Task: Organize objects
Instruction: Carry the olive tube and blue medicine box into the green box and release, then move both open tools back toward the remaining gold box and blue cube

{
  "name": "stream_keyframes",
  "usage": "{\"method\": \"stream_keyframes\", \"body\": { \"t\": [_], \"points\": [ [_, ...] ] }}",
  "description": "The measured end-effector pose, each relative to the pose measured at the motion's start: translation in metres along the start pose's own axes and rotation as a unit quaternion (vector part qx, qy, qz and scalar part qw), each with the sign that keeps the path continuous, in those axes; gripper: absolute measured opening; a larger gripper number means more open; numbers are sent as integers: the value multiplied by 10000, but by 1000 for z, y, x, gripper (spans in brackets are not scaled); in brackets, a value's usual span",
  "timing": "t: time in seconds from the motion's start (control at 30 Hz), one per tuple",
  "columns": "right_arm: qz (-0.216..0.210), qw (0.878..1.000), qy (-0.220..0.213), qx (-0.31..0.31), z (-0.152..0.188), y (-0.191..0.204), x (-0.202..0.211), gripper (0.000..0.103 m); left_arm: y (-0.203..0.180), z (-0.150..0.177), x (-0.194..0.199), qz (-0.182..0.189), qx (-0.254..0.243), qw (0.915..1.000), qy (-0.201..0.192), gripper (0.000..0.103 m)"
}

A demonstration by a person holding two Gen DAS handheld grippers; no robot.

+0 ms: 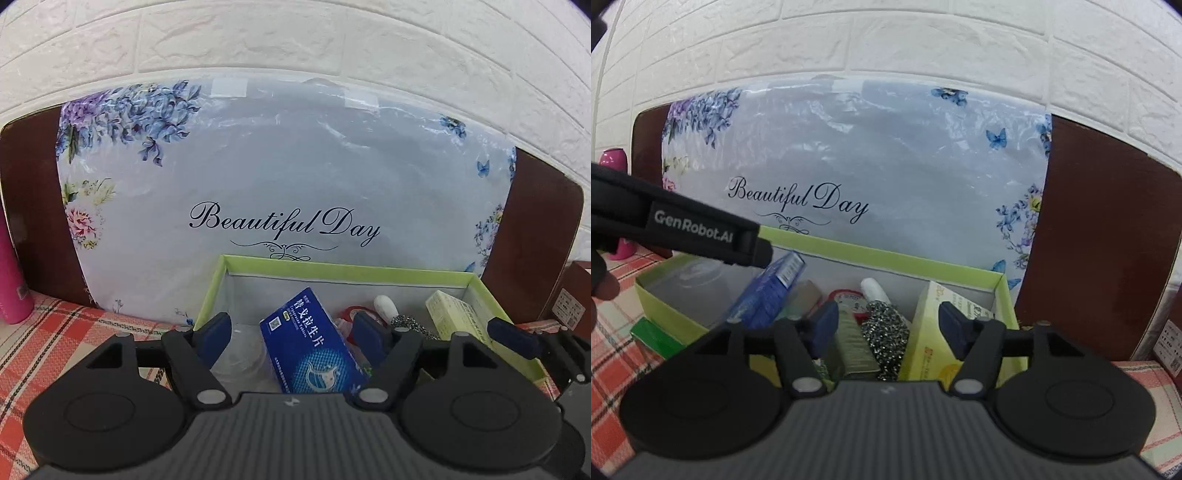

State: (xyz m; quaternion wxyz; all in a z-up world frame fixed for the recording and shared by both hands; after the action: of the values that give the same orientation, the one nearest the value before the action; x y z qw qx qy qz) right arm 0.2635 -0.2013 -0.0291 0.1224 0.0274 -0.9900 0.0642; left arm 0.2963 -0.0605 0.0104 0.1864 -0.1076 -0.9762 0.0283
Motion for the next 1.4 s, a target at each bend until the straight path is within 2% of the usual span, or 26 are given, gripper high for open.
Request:
{"method": "stream_keyframes", "body": {
  "t": [0.07, 0.13, 0.2, 0.3, 0.4, 0.5, 0.63, 0.93, 1.27, 1.4],
  "points": [
    [84, 9999, -85, -48, 3, 0, 9, 79, 2, 0, 12, 21, 49, 10000, -69, 76],
    [119, 9997, -105, -178, 6, 0, 19, 83, 1, 0, 22, -35, 66, 10000, -26, 76],
    [96, 9995, -92, -287, 7, 0, 28, 85, -1, 1, 29, -202, 32, 9996, 210, 76],
    [113, 9993, -45, -342, 2, -1, 45, 89, -2, 2, 48, -303, 199, 9987, 349, 76],
    [120, 9984, -53, -547, -1, -8, 67, 102, -5, 3, 70, -363, 200, 9988, 277, 76],
    [68, 9972, -22, -748, -1, -14, 91, 102, -9, 9, 87, -500, 82, 9981, 341, 76],
    [123, 9972, -37, -736, 2, -17, 121, 102, -13, 19, 107, -479, 52, 9980, 420, 76],
    [34, 9970, 54, -775, 19, -11, 167, 102, -10, 44, 134, -512, 226, 9967, 588, 76],
    [-55, 9964, 585, -618, 70, 3, 191, 102, 3, 109, 135, -572, 510, 9875, 1380, 76],
    [-37, 9933, 832, -803, 89, 0, 195, 102, 3, 126, 130, -562, 661, 9835, 1588, 76]
  ]
}}
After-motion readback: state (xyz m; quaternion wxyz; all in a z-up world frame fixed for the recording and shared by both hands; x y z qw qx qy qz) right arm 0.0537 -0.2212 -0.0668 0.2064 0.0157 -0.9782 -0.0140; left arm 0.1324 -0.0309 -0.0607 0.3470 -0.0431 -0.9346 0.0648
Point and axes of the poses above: each gripper's, at about its wrist camera, not at the fingertips, and x roughly against the way its jaws point, y to its left, z to its underside, the point moved 7 cm from there along -x, roughly the way its jaws point, and after that the axes turned 6 degrees about -y, right-handed, at the moved point
